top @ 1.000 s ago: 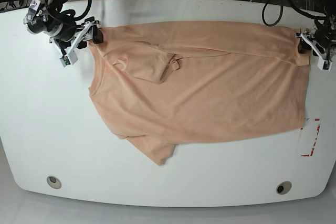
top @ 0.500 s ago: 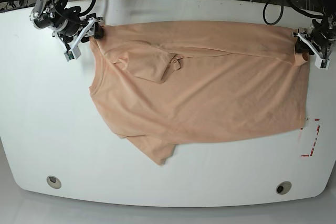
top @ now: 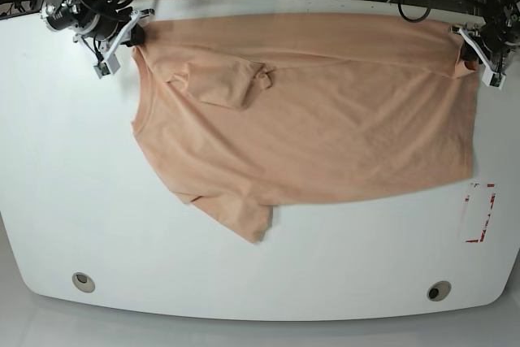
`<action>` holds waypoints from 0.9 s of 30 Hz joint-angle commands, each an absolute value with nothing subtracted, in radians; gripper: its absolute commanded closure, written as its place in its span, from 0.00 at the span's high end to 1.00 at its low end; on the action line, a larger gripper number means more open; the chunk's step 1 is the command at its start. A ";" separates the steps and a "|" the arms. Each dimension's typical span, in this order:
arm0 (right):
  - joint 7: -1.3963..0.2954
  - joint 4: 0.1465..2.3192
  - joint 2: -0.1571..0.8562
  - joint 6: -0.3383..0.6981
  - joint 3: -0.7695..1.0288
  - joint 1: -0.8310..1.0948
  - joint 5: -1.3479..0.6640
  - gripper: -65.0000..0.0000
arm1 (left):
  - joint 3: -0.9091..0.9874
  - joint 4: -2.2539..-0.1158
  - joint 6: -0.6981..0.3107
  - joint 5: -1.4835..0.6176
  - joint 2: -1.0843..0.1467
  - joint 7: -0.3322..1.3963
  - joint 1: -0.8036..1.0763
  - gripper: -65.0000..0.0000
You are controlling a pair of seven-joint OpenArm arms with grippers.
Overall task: Fold the T-shirt properly
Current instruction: 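Hold the shirt edge with both grippers and stretch it taut, then release the shirt and move both grippers to the hem corners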
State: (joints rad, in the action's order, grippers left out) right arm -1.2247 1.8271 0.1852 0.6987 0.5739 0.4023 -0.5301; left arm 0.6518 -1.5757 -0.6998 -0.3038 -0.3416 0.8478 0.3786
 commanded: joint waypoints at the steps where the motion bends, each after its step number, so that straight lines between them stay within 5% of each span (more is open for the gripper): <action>1: -1.210 1.868 0.217 0.698 0.584 0.426 -0.565 0.00 | 0.656 -1.636 -0.698 -0.314 -0.341 0.862 0.389 0.23; 9: -1.210 1.880 0.229 0.698 0.661 0.473 -0.584 0.02 | 0.651 -1.710 -0.698 -0.314 -0.337 0.883 0.446 0.30; 13: -1.210 1.886 0.229 0.698 0.667 0.473 -0.585 0.28 | 0.653 -1.713 -0.698 -0.314 -0.337 0.885 0.446 0.47; 15: -1.210 1.916 0.229 0.698 0.667 0.473 -0.585 0.52 | 0.653 -1.721 -0.698 -0.314 -0.338 0.885 0.444 0.53; 18: -1.210 1.959 0.226 0.698 0.668 0.475 -0.585 0.74 | 0.653 -1.747 -0.698 -0.315 -0.341 0.885 0.443 0.54; 27: -1.211 1.972 0.222 0.698 0.668 0.404 -0.585 0.78 | 0.651 -1.837 -0.698 -0.317 -0.338 0.885 0.374 0.54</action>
